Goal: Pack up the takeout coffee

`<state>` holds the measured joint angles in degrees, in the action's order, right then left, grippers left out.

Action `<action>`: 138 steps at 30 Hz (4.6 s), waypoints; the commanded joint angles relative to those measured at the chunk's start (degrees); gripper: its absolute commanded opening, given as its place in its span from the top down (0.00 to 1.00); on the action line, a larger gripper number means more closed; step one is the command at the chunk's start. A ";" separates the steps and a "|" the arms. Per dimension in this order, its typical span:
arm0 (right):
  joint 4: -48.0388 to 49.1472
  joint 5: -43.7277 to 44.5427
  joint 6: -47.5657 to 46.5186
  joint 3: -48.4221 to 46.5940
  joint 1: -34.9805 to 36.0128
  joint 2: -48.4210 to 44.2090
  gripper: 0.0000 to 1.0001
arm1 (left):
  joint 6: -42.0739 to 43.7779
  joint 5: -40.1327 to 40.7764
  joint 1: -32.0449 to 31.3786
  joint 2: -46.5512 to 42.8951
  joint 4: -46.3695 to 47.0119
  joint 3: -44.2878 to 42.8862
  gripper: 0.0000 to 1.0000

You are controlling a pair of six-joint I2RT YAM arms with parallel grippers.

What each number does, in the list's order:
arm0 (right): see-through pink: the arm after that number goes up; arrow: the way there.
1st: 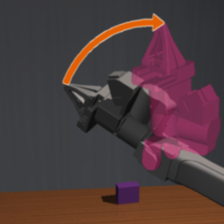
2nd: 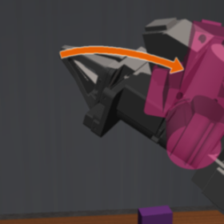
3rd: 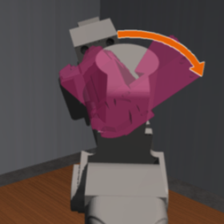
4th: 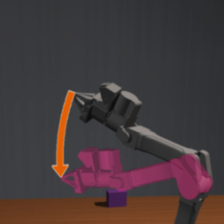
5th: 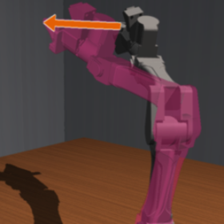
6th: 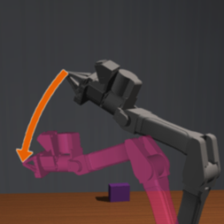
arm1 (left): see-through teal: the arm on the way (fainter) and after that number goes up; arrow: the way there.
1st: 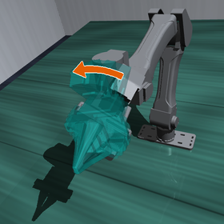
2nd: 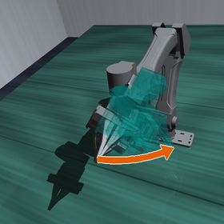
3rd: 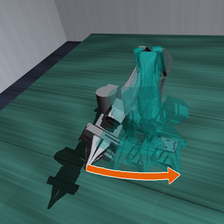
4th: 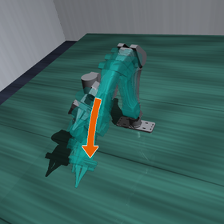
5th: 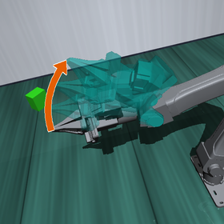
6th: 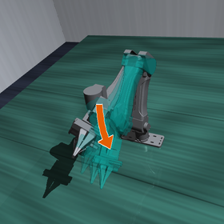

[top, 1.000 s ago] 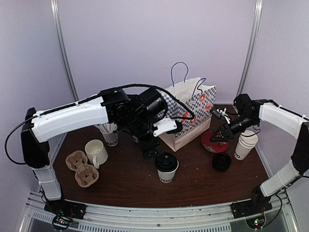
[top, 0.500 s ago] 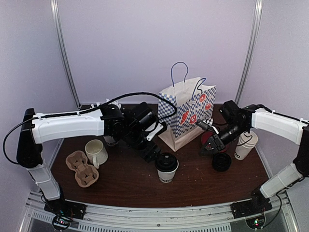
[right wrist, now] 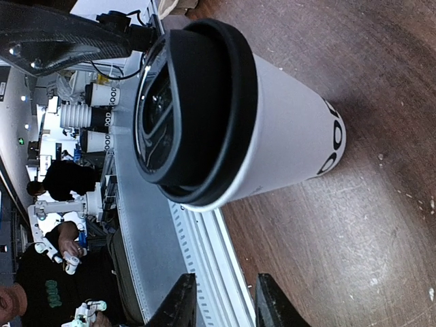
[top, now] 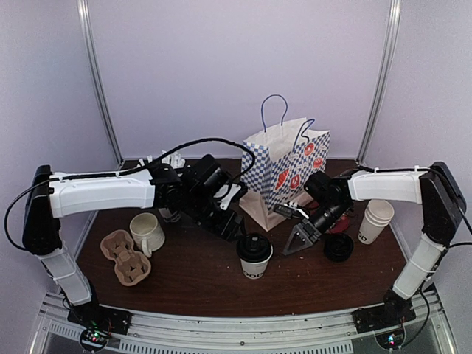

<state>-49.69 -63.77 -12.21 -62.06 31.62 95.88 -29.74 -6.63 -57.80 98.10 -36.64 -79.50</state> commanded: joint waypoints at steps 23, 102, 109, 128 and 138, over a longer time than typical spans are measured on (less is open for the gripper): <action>-4.36 -9.55 -2.94 -8.86 2.83 10.11 0.60 | -0.74 -9.00 0.13 2.71 4.54 -1.19 0.43; -16.73 2.34 -8.34 -19.29 2.75 10.04 0.56 | 5.15 -4.45 0.16 0.31 3.15 -0.87 0.36; -15.37 9.18 -9.04 -16.02 2.84 3.51 0.55 | 5.14 -3.15 0.23 -5.24 5.11 4.31 0.34; -10.78 11.34 -6.98 -15.57 6.11 7.16 0.60 | 3.89 -6.87 2.73 -4.14 14.50 8.47 0.34; -7.20 11.10 -3.50 -19.98 6.44 11.48 0.68 | 2.78 -4.80 2.76 -8.78 15.61 13.38 0.34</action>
<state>-59.40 -52.49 -17.50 -78.78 37.65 105.71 -26.33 -12.19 -55.33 92.47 -23.62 -67.61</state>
